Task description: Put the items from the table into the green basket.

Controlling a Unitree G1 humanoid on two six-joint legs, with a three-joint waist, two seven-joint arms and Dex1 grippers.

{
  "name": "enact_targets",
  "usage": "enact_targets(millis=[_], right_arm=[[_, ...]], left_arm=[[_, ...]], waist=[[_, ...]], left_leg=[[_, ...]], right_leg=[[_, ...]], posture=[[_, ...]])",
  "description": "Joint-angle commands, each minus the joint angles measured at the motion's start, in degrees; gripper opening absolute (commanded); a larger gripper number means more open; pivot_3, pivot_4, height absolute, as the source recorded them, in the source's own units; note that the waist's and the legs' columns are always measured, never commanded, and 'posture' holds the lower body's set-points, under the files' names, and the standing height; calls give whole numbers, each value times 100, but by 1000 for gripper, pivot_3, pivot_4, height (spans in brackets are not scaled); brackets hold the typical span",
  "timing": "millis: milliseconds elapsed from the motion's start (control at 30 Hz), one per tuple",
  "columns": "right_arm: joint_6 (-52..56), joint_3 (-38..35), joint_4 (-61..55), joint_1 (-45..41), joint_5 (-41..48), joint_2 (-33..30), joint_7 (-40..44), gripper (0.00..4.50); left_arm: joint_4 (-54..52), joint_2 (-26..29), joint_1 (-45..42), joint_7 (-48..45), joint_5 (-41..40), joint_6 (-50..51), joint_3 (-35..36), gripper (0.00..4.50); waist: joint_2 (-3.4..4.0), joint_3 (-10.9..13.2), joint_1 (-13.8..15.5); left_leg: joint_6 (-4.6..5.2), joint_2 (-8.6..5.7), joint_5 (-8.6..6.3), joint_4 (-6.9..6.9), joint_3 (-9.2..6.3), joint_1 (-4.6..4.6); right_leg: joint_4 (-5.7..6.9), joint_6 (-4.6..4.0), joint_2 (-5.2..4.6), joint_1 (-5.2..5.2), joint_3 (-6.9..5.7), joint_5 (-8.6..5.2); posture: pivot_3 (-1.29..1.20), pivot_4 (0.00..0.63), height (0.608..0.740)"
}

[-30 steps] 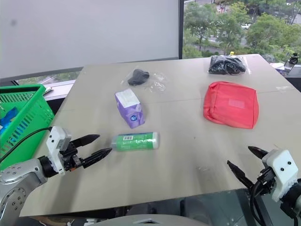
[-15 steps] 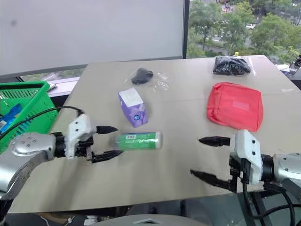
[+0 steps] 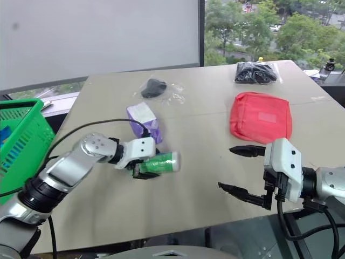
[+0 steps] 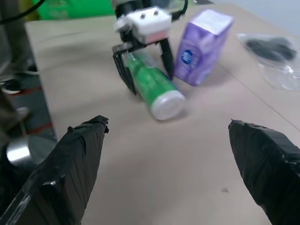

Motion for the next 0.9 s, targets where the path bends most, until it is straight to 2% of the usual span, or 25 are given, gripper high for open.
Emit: enact_targets(millis=[33, 100, 167, 233, 333, 400, 467, 533, 600, 633, 733, 833, 900], right_arm=[[21, -126, -269, 92, 12, 42, -195, 4500], [10, -91, -276, 114, -25, 53, -248, 4500], [-7, -32, -257, 91, -59, 59, -289, 4500], [-41, 81, -218, -18, -67, 88, -334, 4500], [-68, 251, -146, -395, 219, 200, -387, 4500], [-82, 360, -73, -664, 373, 268, -383, 4500], [-88, 499, 36, -950, 467, 335, -362, 4500], [-82, 784, 217, -1384, 473, 423, -350, 4500], [-83, 1136, 449, -1879, 410, 555, -311, 4500], [-89, 1293, 575, -2105, 363, 618, -266, 4500], [-147, 1655, 880, -2600, 204, 756, -58, 4500], [-194, 1913, 1148, -2993, 140, 909, 156, 4500], [-266, 2015, 1273, -3150, 53, 981, 298, 4500]], left_arm=[[97, 59, 14, -300, 228, -312, -64, 2661], [192, 56, 105, -320, 295, -428, -5, 2019], [254, 41, 196, -320, 289, -504, 113, 1837], [-173, 18, 543, -736, -809, -183, 813, 1833], [-579, 99, 732, -1104, -3652, 2145, 2903, 1823], [-362, 160, 619, -782, -4892, 3270, 4012, 1823], [4, 49, 432, -9, -5518, 3908, 4919, 1823], [455, -73, 286, 942, -5772, 4209, 5916, 1823], [1013, -247, 93, 2210, -5447, 3888, 6903, 1823], [1323, -260, 51, 2861, -4967, 3454, 7213, 1823], [1959, 34, 289, 4042, -3515, 2071, 7443, 1823], [1900, 701, 1503, 3767, -2016, 718, 6649, 1823], [1903, 872, 1967, 3552, -1663, 307, 6460, 1823]], waist=[[-3, -6, -66], [-1, -10, -121], [-3, -18, -145], [-2, -20, -192], [-11, -13, -260], [-25, -6, -260], [-26, -6, -200], [-19, -10, -126], [-15, -13, -22], [-17, -12, 42], [-25, -17, 261], [-69, -34, 518], [-83, -45, 705]], left_leg=[[0, 1, 0, 0, -2, 0], [1, 0, -1, 0, 0, 1], [2, 0, -1, 1, 1, 3], [2, 0, -1, 3, 1, 6], [2, 10, -1, 3, 1, 2], [1, 13, -1, 33, -16, -9], [1, 14, -1, 45, -29, -22], [1, 10, -1, 46, -33, -16], [1, 4, -1, 41, -31, -2], [1, 4, -1, 41, -35, -2], [-11, 3, 5, 32, -38, 0], [-37, -4, 18, -3, -35, -10], [-39, -15, 16, -18, -42, -17]], right_leg=[[0, 0, 0, 0, -2, 0], [0, 2, -5, 1, -1, 0], [1, 10, -6, 2, 0, -4], [3, 23, -6, 3, -1, -10], [8, 23, -5, -1, -3, -10], [15, 24, -4, -30, -20, -10], [19, 21, -5, -37, -32, -8], [18, 23, -7, -32, -35, -9], [19, 5, -11, -25, -31, 2], [19, 3, -13, -25, -34, 3], [22, -4, -14, -33, -33, 7], [19, -14, -27, -60, -31, 12], [9, -15, -45, -71, -40, 12]], posture=[[-274, 0, 740], [-266, 0, 740], [-263, 0, 740], [-245, 0, 740], [-177, 0, 740], [-140, 0, 740], [-84, 0, 740], [-51, 0, 740], [0, 0, 740], [29, 0, 740], [103, 0, 740], [147, 0, 740], [167, 0, 740]])
